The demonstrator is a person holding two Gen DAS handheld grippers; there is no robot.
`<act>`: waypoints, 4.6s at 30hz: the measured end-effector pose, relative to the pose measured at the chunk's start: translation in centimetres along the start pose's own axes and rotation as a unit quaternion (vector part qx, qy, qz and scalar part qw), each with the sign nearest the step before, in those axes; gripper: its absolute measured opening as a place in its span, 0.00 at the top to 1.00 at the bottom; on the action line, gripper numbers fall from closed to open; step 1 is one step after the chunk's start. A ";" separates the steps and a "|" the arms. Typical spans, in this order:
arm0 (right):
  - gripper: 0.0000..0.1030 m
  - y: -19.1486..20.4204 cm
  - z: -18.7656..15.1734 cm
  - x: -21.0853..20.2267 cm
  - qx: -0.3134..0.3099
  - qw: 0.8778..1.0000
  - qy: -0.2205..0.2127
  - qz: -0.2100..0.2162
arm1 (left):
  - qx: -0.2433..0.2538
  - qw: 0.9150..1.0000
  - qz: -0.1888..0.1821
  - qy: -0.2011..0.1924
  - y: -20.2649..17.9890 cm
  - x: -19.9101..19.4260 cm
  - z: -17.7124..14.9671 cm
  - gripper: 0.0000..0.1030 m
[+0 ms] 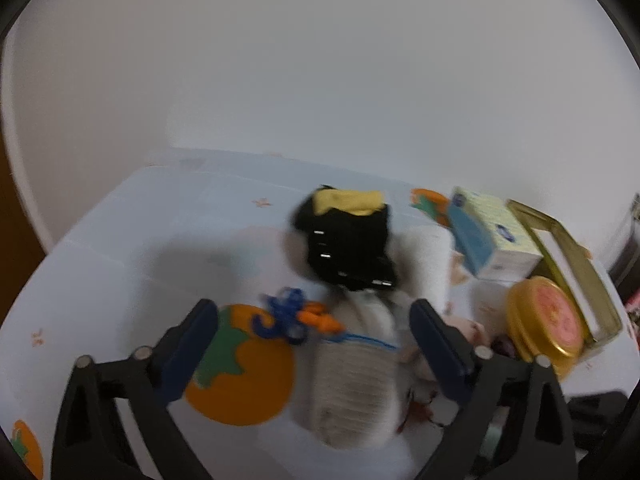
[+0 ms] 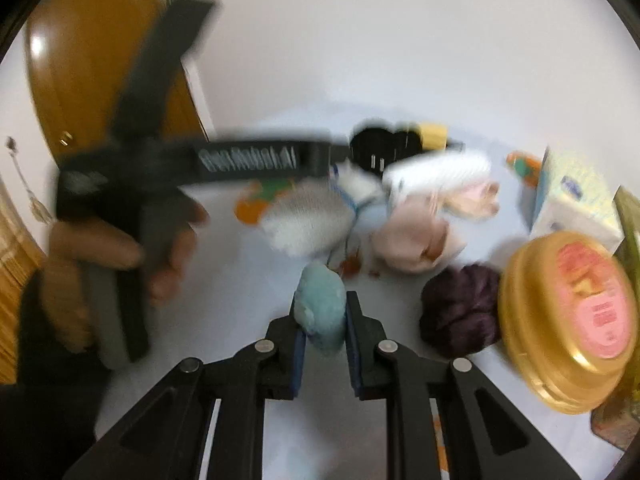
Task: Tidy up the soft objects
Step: 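Grasp the white knit glove with the left gripper while the right grasps the light-blue plush charm, then carry the glove and charm over the gold tray and release both inside, then withdraw both open grippers from the tray back toward the soft items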
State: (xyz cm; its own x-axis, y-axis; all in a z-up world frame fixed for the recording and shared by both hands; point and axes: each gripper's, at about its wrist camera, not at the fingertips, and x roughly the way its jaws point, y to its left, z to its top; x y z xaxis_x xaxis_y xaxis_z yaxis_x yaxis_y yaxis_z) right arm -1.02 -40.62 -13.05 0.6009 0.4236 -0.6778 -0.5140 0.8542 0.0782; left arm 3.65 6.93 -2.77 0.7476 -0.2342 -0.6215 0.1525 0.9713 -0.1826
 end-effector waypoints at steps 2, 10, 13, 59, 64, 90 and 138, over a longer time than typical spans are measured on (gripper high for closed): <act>0.81 -0.1 -0.2 -2.6 -0.004 0.999 -0.048 -0.004 | 0.014 1.000 -0.023 0.003 -0.7 0.0 -0.1 0.17; 0.81 -5.3 -0.7 -9.7 0.037 0.981 -0.171 -0.088 | 0.088 0.995 -0.039 0.031 -3.7 0.9 -1.1 0.34; 0.81 -6.5 -0.6 -10.7 0.043 0.974 -0.196 -0.110 | 0.111 0.992 -0.011 0.062 -4.3 2.3 -1.8 0.49; 0.81 -23.8 -5.8 -19.7 0.147 0.899 -0.221 -0.348 | 0.086 0.975 -0.185 -0.086 -25.9 2.6 1.1 0.74; 0.81 -25.6 -6.2 -17.7 0.197 0.915 -0.171 -0.307 | 0.102 0.977 -0.174 -0.063 -27.7 3.7 -0.2 0.74; 0.80 -26.2 -6.0 -15.1 0.205 0.929 -0.142 -0.272 | 0.124 0.985 -0.106 -0.047 -29.2 5.0 -1.1 0.74; 0.21 -23.4 -7.6 -19.6 0.216 0.865 -0.289 -0.349 | 0.147 0.977 -0.054 -0.141 -24.1 -0.1 -2.6 0.00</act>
State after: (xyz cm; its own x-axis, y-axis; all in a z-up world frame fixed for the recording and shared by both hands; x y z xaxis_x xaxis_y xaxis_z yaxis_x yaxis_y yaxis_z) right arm -5.42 -71.20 -7.13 0.9424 -0.2674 -0.2009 0.2989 0.9428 0.1474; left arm -1.80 -16.58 -0.28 0.8591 -0.3555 -0.3682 0.3888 0.9212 0.0177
